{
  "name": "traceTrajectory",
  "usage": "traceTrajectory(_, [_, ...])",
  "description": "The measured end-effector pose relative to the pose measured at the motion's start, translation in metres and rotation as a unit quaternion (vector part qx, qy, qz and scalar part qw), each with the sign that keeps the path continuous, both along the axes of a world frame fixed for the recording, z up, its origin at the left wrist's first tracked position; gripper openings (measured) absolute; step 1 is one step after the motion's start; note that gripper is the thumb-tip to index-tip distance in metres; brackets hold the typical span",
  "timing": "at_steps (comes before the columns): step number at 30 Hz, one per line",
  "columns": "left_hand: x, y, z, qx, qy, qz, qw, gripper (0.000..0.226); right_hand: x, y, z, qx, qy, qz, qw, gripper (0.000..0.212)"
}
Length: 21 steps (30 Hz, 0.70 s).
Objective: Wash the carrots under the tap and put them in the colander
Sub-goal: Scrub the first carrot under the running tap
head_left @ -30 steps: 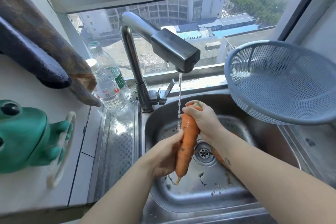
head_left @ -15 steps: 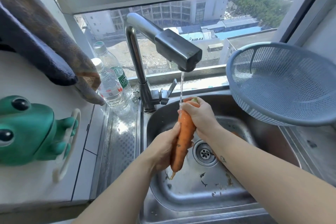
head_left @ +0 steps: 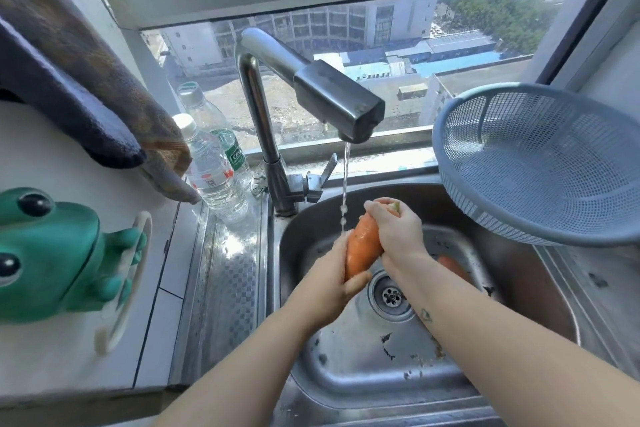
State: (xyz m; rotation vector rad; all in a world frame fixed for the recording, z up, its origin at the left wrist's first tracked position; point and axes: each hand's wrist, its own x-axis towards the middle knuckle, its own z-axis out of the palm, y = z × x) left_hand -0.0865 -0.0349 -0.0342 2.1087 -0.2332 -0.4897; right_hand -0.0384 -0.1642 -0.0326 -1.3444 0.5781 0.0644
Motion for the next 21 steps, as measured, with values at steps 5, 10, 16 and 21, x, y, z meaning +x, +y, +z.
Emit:
traceTrajectory(5, [0.011, -0.008, 0.005, -0.040, 0.089, 0.011, 0.995, 0.023, 0.001, -0.012, 0.000, 0.024, 0.002, -0.024, 0.999, 0.010])
traceTrajectory(10, [0.021, -0.008, 0.023, -0.221, 0.373, 0.077, 0.898, 0.054, 0.007, -0.018, 0.003, 0.115, -0.017, -0.028, 0.993, 0.009])
traceTrajectory(16, [0.020, 0.002, 0.018, -0.367, 0.471, 0.153, 0.788, 0.046, 0.004, -0.028, 0.001, 0.121, -0.070, -0.032, 0.990, 0.008])
traceTrajectory(21, [0.025, 0.002, 0.026, -0.160, 0.233, 0.063, 0.957, 0.029, -0.010, -0.041, -0.010, 0.026, -0.075, -0.032, 0.996, 0.007])
